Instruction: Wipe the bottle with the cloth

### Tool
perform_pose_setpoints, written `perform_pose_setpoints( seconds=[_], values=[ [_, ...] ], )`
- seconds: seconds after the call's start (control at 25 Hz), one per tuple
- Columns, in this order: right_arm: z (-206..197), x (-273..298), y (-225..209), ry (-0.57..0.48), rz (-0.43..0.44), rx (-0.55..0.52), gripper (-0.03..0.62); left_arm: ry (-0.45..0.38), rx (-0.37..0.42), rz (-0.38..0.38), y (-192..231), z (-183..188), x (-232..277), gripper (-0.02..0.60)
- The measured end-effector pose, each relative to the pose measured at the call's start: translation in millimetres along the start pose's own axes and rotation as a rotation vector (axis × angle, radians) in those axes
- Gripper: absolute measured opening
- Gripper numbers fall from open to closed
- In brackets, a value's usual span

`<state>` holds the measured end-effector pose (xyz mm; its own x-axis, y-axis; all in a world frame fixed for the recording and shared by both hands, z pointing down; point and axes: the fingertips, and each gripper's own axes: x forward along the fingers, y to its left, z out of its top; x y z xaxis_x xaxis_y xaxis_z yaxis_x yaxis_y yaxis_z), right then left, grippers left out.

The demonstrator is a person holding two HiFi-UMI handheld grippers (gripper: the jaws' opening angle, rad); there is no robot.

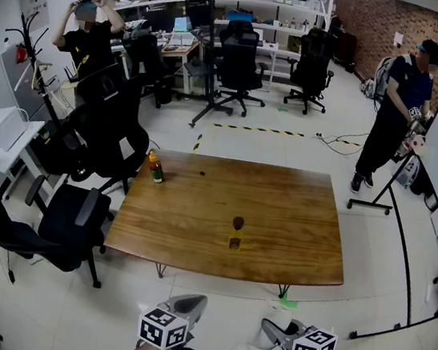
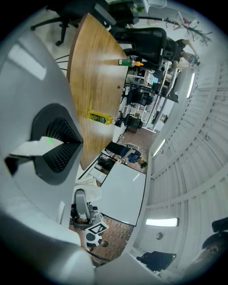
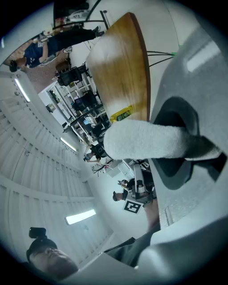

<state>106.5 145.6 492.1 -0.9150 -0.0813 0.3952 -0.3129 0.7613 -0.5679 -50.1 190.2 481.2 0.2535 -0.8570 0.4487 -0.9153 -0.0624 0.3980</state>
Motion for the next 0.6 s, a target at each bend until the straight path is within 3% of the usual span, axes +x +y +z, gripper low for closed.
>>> perform_pose_setpoints(
  seconds=[0.4, 0.6],
  values=[
    [8, -13, -27, 0.044, 0.083, -0.038, 0.073, -0.081, 0.003, 0.120, -9, 11, -2, 0.017],
    [13, -2, -38, 0.053, 0.100, -0.016, 0.073, -0.079, 0.095, 0.139, -8, 27, -5, 0.017]
  ],
)
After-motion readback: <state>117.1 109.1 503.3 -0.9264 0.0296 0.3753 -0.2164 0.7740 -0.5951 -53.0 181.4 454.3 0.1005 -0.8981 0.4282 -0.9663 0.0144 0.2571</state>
